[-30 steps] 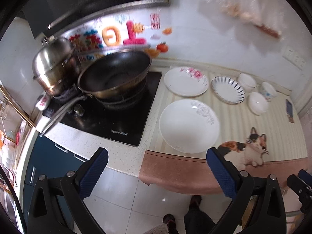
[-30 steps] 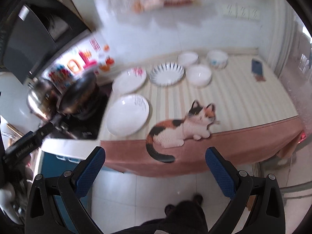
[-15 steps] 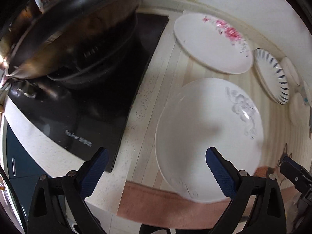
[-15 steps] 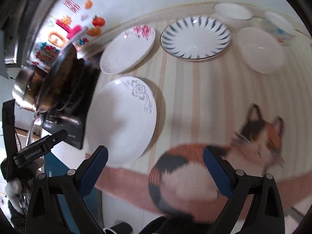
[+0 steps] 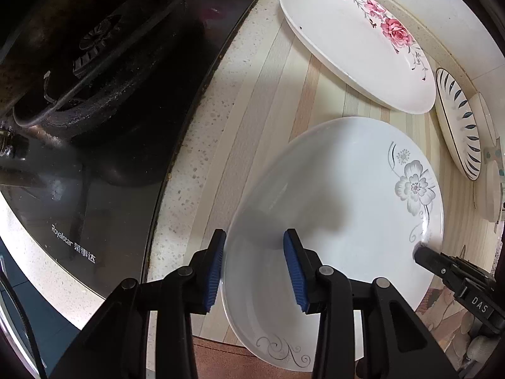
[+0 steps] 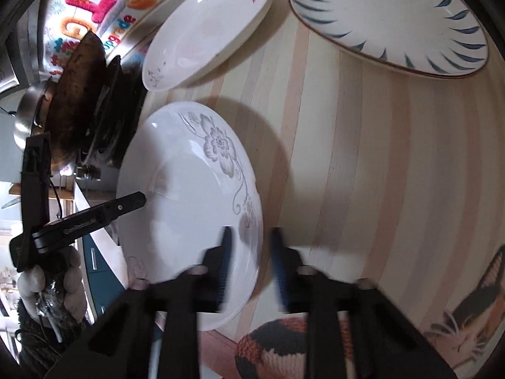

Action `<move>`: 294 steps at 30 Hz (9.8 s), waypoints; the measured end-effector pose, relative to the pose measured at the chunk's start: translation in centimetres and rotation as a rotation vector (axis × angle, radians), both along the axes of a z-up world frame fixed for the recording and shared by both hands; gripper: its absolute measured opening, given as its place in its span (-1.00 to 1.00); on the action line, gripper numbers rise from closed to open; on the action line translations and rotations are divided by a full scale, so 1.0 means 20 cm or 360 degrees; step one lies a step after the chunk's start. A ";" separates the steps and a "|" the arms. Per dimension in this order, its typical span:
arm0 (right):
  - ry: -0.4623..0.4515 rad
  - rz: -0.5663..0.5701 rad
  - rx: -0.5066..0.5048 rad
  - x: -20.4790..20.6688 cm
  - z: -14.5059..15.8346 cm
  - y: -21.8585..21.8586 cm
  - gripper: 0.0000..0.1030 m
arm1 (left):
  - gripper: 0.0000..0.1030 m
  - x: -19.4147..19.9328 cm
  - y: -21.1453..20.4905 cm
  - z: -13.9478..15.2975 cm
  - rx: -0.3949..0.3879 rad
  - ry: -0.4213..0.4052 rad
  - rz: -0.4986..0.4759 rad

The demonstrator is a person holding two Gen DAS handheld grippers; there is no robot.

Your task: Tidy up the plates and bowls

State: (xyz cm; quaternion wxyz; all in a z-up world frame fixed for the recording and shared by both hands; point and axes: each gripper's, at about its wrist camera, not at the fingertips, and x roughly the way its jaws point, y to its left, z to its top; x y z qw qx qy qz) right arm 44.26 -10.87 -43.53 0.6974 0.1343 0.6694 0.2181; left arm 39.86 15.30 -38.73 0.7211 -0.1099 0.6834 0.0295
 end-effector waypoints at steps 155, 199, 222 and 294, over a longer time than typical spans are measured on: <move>-0.0440 -0.0138 0.0026 0.47 0.61 -0.48 -0.69 | -0.46 0.06 -0.49 0.65 -0.0136 -0.0496 -0.0166; -0.0130 -0.0384 0.0009 -0.34 0.19 -1.22 -0.69 | -0.46 -0.36 -1.15 0.25 -0.0012 -0.0058 -0.0620; 0.0106 -0.0389 -0.0009 -0.30 0.29 -1.32 -0.60 | -0.46 -0.08 -1.09 0.57 -0.0027 -0.0244 -0.0525; -0.0050 -0.0062 -0.0327 -0.08 0.50 -1.00 -0.82 | -0.61 -0.03 -1.13 0.51 -0.0149 -0.0143 -0.0576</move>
